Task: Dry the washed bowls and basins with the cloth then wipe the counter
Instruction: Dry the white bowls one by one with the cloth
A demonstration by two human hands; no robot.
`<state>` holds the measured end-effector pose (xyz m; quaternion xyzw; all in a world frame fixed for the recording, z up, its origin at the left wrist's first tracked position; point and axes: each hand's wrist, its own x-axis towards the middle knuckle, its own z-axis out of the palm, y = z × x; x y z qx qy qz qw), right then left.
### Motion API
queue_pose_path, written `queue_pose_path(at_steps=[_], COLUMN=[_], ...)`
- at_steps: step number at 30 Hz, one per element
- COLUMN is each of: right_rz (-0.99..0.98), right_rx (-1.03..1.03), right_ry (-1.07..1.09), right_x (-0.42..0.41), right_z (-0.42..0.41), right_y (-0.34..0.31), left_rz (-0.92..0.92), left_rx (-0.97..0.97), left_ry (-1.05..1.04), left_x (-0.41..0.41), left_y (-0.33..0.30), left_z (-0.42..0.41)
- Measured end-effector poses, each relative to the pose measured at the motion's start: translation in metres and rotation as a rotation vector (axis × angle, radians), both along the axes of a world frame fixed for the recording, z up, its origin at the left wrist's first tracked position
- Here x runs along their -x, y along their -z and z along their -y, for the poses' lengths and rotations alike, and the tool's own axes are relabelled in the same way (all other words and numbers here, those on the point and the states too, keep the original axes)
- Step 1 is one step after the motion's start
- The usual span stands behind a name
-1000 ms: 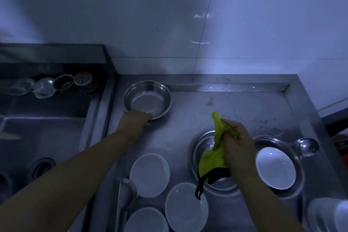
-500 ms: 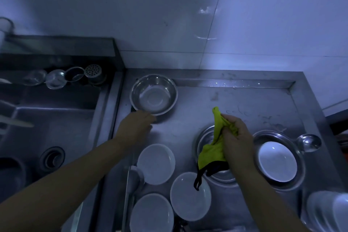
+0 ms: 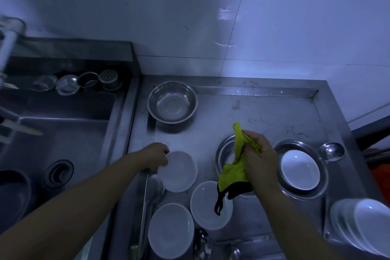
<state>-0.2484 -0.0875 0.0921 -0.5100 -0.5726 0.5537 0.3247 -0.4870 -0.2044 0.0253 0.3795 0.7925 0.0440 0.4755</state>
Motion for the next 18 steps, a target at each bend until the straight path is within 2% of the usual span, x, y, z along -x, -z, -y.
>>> queue_pose_path(at_steps=[7, 13, 18], right_rz=[-0.003, 0.047, 0.029], right_rx=[-0.022, -0.101, -0.176], right_ry=[-0.009, 0.019, 0.042], right_x=[-0.006, -0.007, -0.002], right_z=[0.022, 0.051, 0.094], right_y=[-0.012, -0.027, -0.039], left_rz=[-0.085, -0.363, -0.389], left_rx=[-0.169, -0.575, -0.817], left_ry=[0.024, 0.231, 0.163], left_x=[-0.007, -0.017, -0.015], left_y=[-0.042, -0.085, -0.121], left_z=[0.009, 0.047, 0.087])
